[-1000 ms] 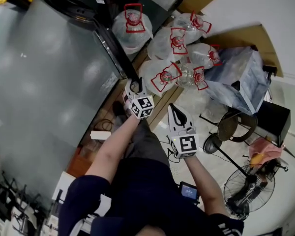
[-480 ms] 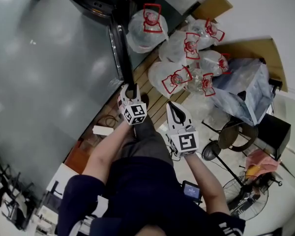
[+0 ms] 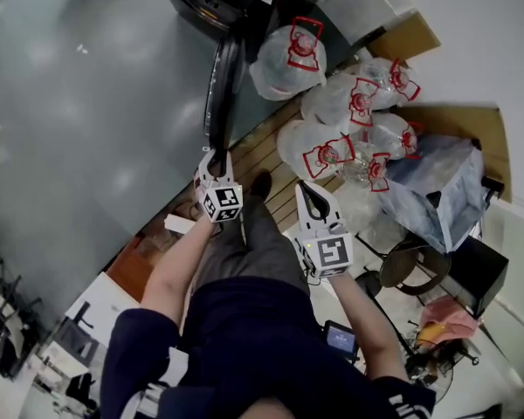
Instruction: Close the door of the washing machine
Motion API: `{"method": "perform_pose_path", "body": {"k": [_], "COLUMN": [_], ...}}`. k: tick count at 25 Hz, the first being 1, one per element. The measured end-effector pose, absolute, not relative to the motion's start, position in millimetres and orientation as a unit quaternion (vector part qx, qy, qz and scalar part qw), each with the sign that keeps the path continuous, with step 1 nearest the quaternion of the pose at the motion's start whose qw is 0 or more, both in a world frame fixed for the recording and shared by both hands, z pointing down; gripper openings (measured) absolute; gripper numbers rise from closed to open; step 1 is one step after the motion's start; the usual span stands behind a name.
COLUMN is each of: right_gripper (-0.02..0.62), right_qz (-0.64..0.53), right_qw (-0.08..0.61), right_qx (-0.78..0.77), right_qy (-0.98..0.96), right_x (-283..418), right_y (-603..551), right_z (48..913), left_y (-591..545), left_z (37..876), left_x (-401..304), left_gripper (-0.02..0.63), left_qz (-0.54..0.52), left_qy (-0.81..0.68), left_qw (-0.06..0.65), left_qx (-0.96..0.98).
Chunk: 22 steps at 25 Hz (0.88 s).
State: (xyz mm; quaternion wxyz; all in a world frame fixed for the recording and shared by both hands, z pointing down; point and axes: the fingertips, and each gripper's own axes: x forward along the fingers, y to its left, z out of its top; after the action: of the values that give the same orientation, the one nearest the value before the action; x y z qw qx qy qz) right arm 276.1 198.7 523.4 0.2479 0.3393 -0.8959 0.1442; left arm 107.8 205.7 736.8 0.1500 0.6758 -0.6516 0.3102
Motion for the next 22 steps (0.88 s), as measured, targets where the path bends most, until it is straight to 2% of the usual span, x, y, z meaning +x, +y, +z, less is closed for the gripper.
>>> {"method": "perform_pose_path", "body": {"k": [22], "right_gripper": [0.020], "right_qz": [0.115], "right_qw": [0.236], "right_qx": [0.171], "right_qy": [-0.950], "right_x": [236.0], "right_y": [168.2], "right_z": [520.3], "left_y": [208.0], "left_z": [743.2], "left_x": [-22.6], "left_gripper": [0.089], "left_qz": [0.307], "left_qy": [-0.723], "left_qw": [0.209], "left_qx": [0.582]}}
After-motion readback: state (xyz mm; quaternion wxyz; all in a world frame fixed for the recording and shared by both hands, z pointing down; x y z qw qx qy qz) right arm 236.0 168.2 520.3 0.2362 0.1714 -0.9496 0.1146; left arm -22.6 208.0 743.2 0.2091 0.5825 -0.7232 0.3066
